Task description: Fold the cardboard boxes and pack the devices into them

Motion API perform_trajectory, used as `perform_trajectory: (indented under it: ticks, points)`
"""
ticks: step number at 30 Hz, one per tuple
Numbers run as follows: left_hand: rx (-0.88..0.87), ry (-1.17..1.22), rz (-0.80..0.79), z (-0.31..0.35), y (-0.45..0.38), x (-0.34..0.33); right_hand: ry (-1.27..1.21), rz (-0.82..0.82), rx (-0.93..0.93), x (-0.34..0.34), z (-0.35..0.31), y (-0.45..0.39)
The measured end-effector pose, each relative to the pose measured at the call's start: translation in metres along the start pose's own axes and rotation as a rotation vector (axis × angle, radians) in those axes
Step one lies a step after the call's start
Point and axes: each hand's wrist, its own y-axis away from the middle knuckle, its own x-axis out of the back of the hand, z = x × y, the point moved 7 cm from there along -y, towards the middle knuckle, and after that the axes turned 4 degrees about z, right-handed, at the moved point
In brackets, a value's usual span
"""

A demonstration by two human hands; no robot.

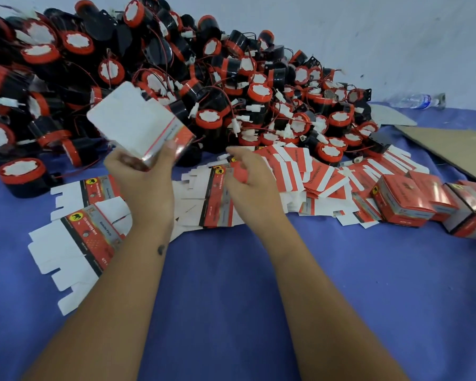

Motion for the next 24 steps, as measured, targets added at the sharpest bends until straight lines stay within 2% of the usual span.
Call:
perform_trajectory:
  ticks: [2,7,13,17,21,24]
  points:
    - [0.001,0.015,0.056,0.000,-0.002,0.003,0.077,0.009,-0.031,0.002,0.003,-0.011]
    - [0.035,0.007,0.037,-0.010,-0.003,-0.008,0.160,0.011,-0.104,0.007,0.007,-0.055]
    - [0.108,0.056,0.110,-0.024,-0.007,-0.004,0.191,-0.068,0.009,-0.029,-0.006,-0.100]
    - [0.107,0.034,0.075,-0.028,-0.006,-0.008,0.078,-0.051,-0.107,-0.053,0.005,-0.122]
    - [0.131,0.013,0.056,-0.032,-0.006,-0.012,0.026,0.016,-0.126,-0.060,0.011,-0.128]
    - [0.135,0.020,0.039,-0.030,-0.007,-0.014,-0.141,0.034,-0.223,-0.057,0.010,-0.126]
